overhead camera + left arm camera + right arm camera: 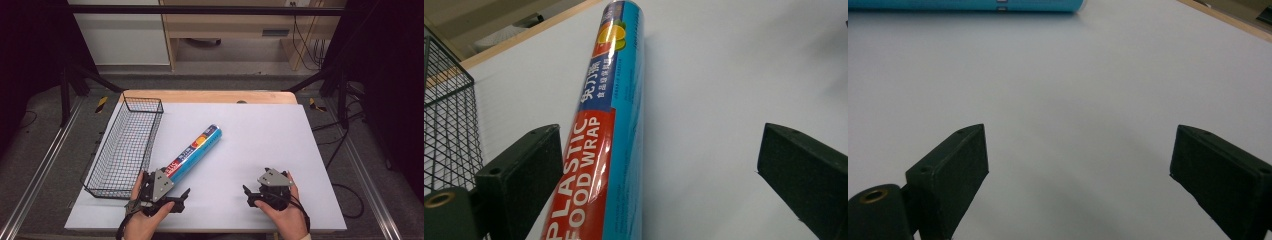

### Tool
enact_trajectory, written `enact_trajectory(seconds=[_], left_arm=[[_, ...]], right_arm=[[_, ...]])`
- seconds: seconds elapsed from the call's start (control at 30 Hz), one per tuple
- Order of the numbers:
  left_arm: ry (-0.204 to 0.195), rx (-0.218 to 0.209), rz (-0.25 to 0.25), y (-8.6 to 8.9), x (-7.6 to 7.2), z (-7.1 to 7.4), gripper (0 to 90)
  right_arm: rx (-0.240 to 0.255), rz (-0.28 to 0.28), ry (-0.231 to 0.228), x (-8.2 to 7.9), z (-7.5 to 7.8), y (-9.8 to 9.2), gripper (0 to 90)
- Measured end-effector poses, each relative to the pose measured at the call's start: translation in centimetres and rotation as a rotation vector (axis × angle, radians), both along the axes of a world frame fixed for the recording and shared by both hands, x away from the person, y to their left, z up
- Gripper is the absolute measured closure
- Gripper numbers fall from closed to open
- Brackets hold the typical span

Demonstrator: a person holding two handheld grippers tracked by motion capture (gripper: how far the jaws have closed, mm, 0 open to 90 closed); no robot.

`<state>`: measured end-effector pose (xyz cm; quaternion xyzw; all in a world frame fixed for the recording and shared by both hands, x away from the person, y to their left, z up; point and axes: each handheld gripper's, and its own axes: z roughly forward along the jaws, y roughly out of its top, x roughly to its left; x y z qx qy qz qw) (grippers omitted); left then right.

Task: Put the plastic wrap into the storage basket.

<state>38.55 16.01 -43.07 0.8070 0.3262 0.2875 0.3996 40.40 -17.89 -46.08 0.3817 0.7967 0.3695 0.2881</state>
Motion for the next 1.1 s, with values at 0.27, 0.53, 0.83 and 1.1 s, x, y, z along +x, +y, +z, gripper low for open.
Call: enact_trajectory(seconds=[0.27, 0.53, 0.83, 1.1], left_arm=[[-0.023, -0.051, -0.008, 0.6, -0.1, 0.5, 4.0], [-0.047, -0.071, -0.021, 1.3, -0.4, 2.6, 4.0], [0.055, 0.076, -0.039, 0.2, 2.6, 5.6, 4.8], [0.182, 0.31, -0.078, -1.9, 6.0, 7.8, 5.3]], right_arm=[[-0.01, 0.009, 0.042, 0.0, -0.3, -0.4, 7.1], [-0.024, 0.006, 0.023, -0.1, -0.3, 0.1, 7.3], [0.004, -0.009, 0.033, -0.5, 0.0, 0.0, 11.0], [0.027, 0.01, 0.027, -1.2, 0.4, -0.3, 11.0]])
